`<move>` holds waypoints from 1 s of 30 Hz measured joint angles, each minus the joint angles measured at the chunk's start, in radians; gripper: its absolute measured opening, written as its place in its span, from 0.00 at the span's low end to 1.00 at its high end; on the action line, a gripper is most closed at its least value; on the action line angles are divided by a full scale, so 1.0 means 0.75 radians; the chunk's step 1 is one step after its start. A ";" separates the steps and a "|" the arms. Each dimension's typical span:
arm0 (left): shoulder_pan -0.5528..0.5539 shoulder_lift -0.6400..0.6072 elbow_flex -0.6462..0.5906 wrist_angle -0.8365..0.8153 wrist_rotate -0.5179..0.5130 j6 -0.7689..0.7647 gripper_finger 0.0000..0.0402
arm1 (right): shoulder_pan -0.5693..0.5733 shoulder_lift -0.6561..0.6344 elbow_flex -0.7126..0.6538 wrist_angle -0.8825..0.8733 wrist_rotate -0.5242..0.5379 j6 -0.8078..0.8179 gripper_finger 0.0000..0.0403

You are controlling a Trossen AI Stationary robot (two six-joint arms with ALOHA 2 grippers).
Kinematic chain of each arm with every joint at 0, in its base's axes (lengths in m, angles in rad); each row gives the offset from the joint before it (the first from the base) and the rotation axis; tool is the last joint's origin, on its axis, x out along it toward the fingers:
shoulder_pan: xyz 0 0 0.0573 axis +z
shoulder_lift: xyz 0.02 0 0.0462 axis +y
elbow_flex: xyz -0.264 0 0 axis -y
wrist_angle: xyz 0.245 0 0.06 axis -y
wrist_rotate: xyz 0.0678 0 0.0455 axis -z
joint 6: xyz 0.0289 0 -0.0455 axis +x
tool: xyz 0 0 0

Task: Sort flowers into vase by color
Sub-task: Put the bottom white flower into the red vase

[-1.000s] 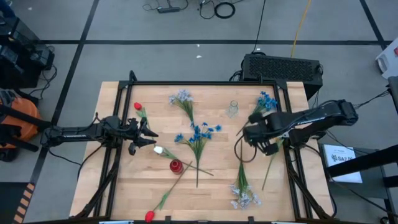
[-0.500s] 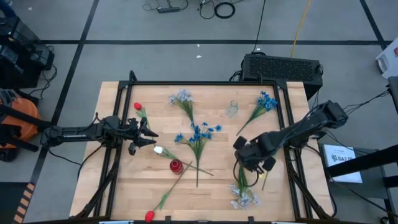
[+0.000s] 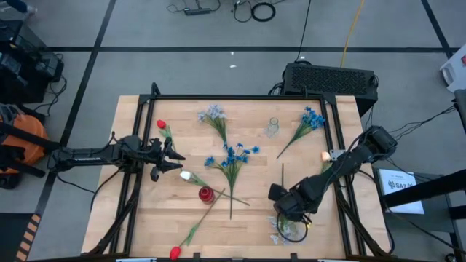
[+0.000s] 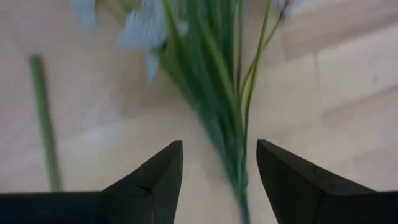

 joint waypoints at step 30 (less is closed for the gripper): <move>0.000 0.000 0.000 0.000 0.000 0.000 0.39 | 0.038 0.102 0.137 0.573 0.146 0.311 0.04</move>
